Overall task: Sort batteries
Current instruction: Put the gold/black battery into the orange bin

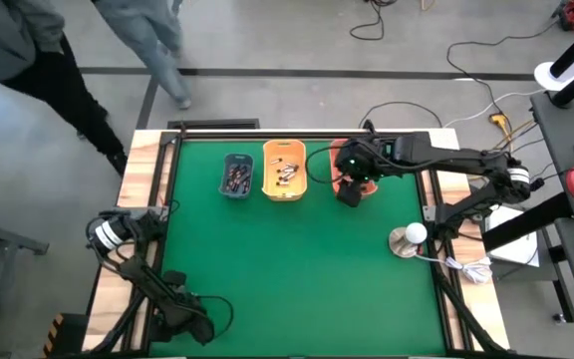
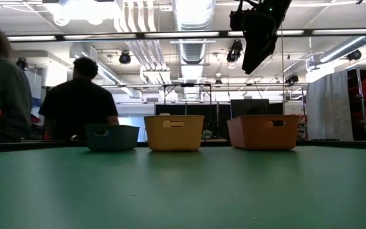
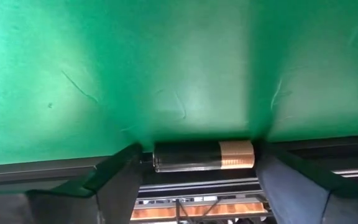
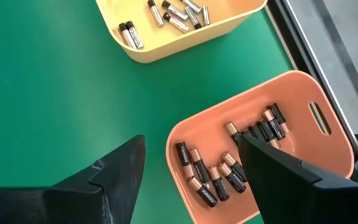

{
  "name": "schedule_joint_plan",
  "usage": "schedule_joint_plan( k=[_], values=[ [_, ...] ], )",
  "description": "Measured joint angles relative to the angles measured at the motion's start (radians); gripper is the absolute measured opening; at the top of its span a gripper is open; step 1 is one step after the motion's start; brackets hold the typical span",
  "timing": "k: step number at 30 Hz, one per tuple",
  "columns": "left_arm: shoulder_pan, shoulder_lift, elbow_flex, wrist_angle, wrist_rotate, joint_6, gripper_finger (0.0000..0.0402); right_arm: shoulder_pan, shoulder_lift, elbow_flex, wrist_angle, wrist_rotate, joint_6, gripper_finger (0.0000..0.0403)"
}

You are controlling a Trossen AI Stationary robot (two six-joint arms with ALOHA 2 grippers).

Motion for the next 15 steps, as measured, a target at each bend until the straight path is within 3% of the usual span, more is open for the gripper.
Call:
schedule_joint_plan(
  k=[11, 15],
  values=[
    [0.005, -0.014, -0.005, -0.006, -0.067, 0.002, 0.0204, 0.002, 0.003, 0.001, -0.001, -0.007, -0.03, 0.0258],
    [0.007, -0.046, 0.007, -0.014, -0.105, -0.003, 0.0203, 0.009, -0.009, 0.03, -0.001, -0.007, -0.042, 0.0255]
  ],
)
